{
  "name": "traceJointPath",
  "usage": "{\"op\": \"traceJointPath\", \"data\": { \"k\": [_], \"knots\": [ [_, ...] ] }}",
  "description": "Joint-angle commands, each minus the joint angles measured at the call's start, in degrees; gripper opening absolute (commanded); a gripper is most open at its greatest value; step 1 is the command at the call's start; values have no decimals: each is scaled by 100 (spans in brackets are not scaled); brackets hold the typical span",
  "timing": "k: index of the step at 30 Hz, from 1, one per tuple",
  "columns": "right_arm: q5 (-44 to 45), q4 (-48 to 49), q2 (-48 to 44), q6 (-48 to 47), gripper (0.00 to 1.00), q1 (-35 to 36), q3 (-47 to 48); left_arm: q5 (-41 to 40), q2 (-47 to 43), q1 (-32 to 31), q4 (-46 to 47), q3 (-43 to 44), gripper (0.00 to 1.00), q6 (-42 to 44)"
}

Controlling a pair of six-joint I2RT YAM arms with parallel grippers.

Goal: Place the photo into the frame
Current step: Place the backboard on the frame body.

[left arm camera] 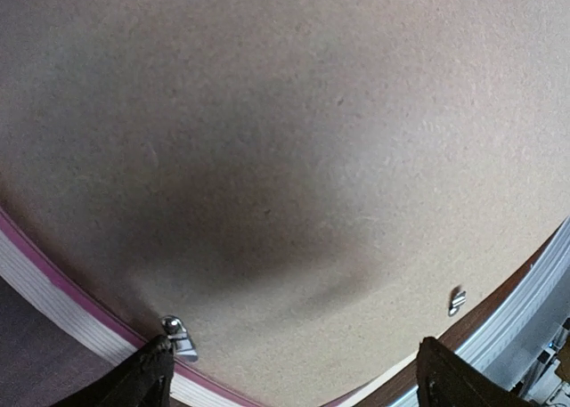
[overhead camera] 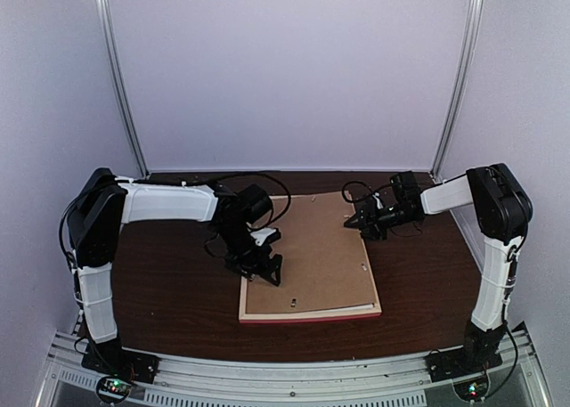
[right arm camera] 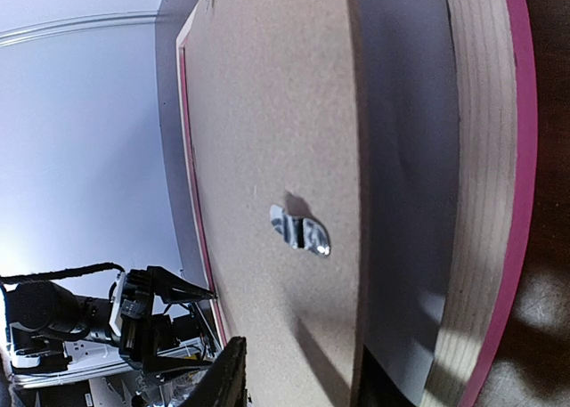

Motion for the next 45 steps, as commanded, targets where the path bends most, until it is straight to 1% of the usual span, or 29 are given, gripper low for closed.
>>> {"op": "traceJointPath", "data": {
  "k": [1,7,10,18,24,32,40,45],
  "knots": [
    [13,16,-266,-69,37,67,-1,205,-57,-95,-113,-71,95,-93],
    [56,-58,-261,-125,37,68,18,139,-163,-96,-112,-74,95,-113],
    [185,-359,-268,-335,37,70,119,33,-277,-95,-105,-10,95,-80],
    [432,-891,-204,-701,40,130,335,-457,-543,-96,-102,205,98,-38],
    [581,-1237,-140,-904,42,211,580,-909,-680,-79,-78,353,98,-45],
    [678,-1466,-72,-1012,44,286,768,-1386,-833,32,-55,400,98,-72],
    [878,-1691,36,-1128,45,404,935,-1445,-736,308,0,342,98,-125],
    [1078,-1983,54,-1252,49,452,1092,-1445,-676,390,42,372,98,-82]
  ]
}}
